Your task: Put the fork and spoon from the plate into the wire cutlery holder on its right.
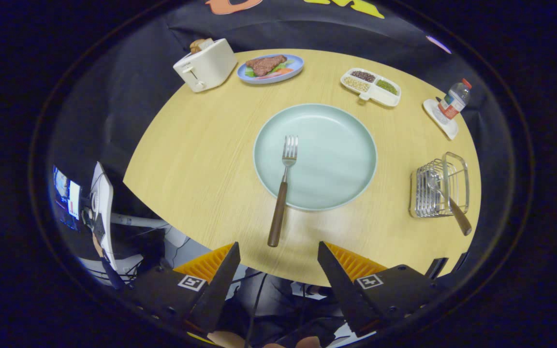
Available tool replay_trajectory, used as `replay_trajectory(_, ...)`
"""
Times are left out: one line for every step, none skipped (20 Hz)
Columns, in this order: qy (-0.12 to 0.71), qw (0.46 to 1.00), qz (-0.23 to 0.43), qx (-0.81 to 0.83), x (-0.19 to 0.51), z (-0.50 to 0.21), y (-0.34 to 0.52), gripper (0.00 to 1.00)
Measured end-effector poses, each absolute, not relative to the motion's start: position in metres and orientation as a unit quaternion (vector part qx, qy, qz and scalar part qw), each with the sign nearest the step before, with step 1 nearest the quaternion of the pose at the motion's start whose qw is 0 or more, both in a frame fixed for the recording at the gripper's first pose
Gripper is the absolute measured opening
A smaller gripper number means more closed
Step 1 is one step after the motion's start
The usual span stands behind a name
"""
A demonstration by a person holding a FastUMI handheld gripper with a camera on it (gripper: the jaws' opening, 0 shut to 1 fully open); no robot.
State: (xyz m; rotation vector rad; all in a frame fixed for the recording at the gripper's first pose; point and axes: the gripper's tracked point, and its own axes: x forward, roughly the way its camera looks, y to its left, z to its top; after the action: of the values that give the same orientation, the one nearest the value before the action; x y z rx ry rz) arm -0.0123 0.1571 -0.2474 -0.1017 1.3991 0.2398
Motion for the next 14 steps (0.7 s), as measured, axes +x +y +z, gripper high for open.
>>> replay_trajectory(0.648, 0.753, 0.106, -0.047, -0.012, -0.254, 0.159, 0.96)
replay_trajectory(0.653, 0.749, 0.102, -0.044, -0.011, -0.259, 0.161, 0.97)
replay_trajectory(0.657, 0.746, 0.101, -0.041, -0.009, -0.264, 0.164, 0.96)
replay_trajectory(0.659, 0.745, 0.098, -0.042, -0.007, -0.269, 0.165, 0.95)
replay_trajectory(0.661, 0.743, 0.095, -0.043, -0.004, -0.275, 0.167, 0.91)
replay_trajectory(0.665, 0.739, 0.094, -0.047, -0.003, -0.281, 0.170, 0.85)
replay_trajectory(0.669, 0.736, 0.093, -0.048, -0.002, -0.286, 0.172, 0.78)
replay_trajectory(0.676, 0.730, 0.092, -0.047, -0.003, -0.293, 0.175, 0.74)
replay_trajectory(0.683, 0.723, 0.093, -0.050, -0.006, -0.300, 0.177, 0.69)
replay_trajectory(0.688, 0.718, 0.092, -0.058, -0.007, -0.303, 0.176, 0.63)
replay_trajectory(0.689, 0.716, 0.088, -0.067, -0.007, -0.309, 0.173, 0.57)
replay_trajectory(0.691, 0.716, 0.081, -0.066, -0.003, -0.308, 0.173, 0.40)
replay_trajectory(0.691, 0.716, 0.076, -0.061, -0.001, -0.312, 0.172, 0.22)
replay_trajectory(0.690, 0.718, 0.073, -0.059, 0.003, -0.314, 0.171, 0.18)
